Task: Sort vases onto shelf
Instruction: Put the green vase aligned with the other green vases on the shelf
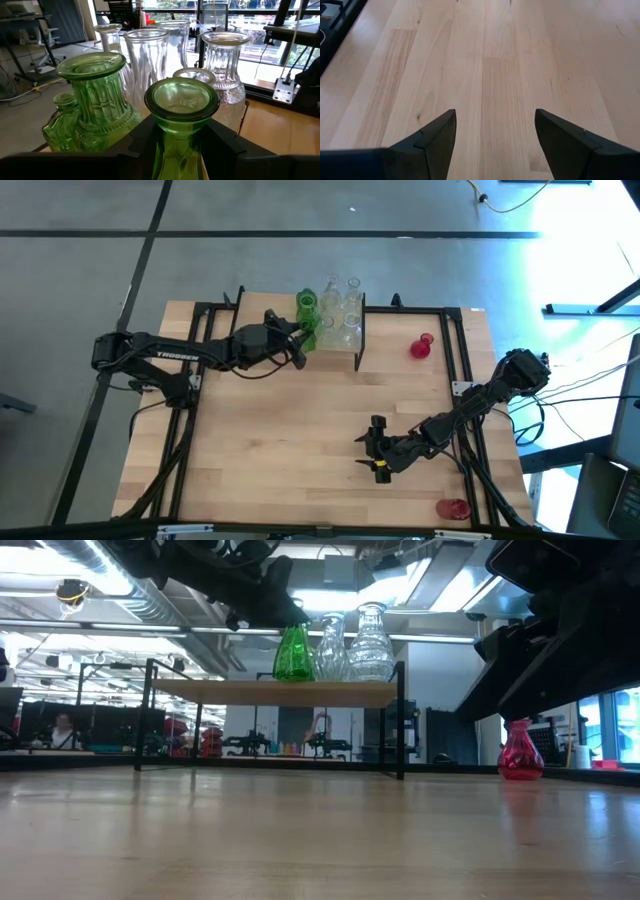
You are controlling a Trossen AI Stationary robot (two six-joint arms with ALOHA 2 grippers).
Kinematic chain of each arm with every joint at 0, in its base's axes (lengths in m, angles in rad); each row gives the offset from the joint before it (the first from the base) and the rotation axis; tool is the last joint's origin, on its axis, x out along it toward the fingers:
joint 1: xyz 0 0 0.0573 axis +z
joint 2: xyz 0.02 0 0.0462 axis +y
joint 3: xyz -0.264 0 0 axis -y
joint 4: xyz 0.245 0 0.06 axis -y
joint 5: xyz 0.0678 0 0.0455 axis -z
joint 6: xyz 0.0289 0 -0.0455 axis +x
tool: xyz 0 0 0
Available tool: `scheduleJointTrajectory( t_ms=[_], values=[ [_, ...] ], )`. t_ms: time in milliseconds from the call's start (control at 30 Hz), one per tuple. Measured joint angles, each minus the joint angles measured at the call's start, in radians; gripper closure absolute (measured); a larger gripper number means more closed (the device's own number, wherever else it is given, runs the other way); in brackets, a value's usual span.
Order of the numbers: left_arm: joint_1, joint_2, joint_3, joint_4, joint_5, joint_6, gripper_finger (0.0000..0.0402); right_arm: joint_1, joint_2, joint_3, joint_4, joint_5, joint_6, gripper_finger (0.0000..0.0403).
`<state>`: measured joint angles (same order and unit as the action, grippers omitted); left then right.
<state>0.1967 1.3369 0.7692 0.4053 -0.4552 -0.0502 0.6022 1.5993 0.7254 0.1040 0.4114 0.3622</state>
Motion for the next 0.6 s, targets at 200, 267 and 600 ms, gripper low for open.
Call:
scheduleJointTrajectory(
  t_ms=[200,267,600],
  values=[
    [0.021,0.0,0.0,0.0,-0.003,0.0,0.028,0.0,0.0,0.0,0.0,0.0,0.0,0.015],
    [0.027,0.0,0.0,0.0,-0.004,-0.001,0.028,0.0,0.0,0.0,0.0,0.0,0.0,0.015],
    [0.03,0.0,0.0,0.0,0.009,-0.001,0.027,0.0,0.0,0.0,0.0,0.0,0.0,0.015]
  ],
)
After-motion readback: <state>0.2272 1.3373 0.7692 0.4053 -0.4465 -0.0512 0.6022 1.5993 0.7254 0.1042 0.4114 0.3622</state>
